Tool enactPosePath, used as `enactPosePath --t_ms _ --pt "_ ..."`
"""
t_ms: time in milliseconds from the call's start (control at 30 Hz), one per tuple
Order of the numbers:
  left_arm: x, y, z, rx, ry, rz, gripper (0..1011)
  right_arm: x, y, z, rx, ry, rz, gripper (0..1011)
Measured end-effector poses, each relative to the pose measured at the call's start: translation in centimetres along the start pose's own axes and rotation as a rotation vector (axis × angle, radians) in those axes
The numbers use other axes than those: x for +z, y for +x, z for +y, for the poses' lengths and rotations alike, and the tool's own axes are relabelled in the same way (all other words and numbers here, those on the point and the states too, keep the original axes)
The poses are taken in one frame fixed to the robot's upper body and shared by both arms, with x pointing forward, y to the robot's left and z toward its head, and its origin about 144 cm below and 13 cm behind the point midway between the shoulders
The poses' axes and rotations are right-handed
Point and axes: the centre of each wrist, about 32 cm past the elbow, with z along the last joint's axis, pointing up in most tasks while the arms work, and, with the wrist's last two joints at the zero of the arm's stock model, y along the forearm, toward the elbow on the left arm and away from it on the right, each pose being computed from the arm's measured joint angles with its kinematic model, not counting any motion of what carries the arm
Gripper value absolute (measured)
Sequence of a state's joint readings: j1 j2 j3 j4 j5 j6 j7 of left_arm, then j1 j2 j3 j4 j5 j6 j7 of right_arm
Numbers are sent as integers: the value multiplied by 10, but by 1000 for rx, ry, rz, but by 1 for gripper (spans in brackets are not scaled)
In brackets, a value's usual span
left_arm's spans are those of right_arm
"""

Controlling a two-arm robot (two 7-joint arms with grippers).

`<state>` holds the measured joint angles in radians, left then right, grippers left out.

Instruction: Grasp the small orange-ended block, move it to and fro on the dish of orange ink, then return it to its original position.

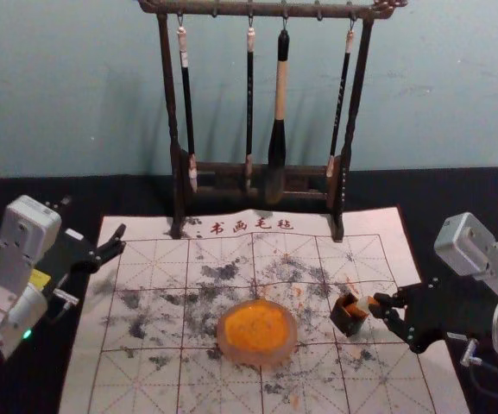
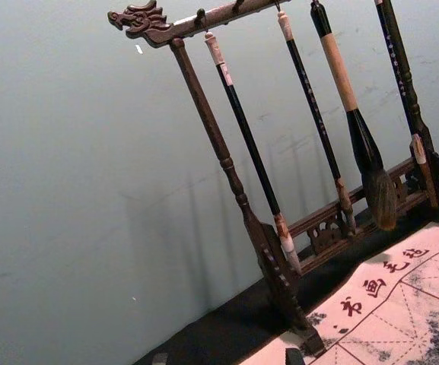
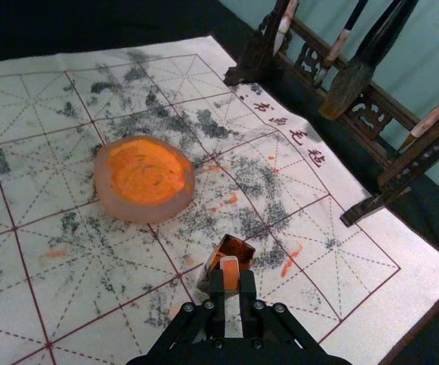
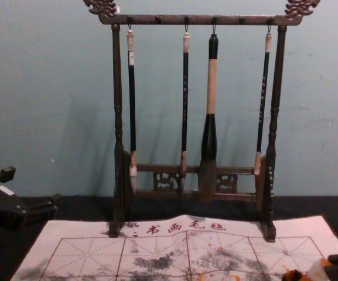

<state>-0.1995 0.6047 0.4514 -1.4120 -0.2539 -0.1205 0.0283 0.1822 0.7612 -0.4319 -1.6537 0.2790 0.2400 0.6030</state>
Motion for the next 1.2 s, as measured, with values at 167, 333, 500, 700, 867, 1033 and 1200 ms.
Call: enactPosePath --t_ms 167,333,500,700,867,1033,1200 --pt "0 0 0 0 0 0 1001 3 5 3 5 -22 -17 90" --pt "0 0 0 0 0 0 1001 5 8 6 8 -31 -18 90" --pt "0 0 0 0 0 0 1001 5 9 9 15 -35 -14 90" --pt "0 0 0 0 0 0 1001 7 9 13 27 -36 -16 90" --pt "0 0 0 0 0 0 1001 7 10 14 32 -38 -17 90" --pt "0 0 0 0 0 0 1001 7 10 14 35 -44 -13 90" --pt "0 0 0 0 0 0 1001 7 10 15 36 -48 -11 90"
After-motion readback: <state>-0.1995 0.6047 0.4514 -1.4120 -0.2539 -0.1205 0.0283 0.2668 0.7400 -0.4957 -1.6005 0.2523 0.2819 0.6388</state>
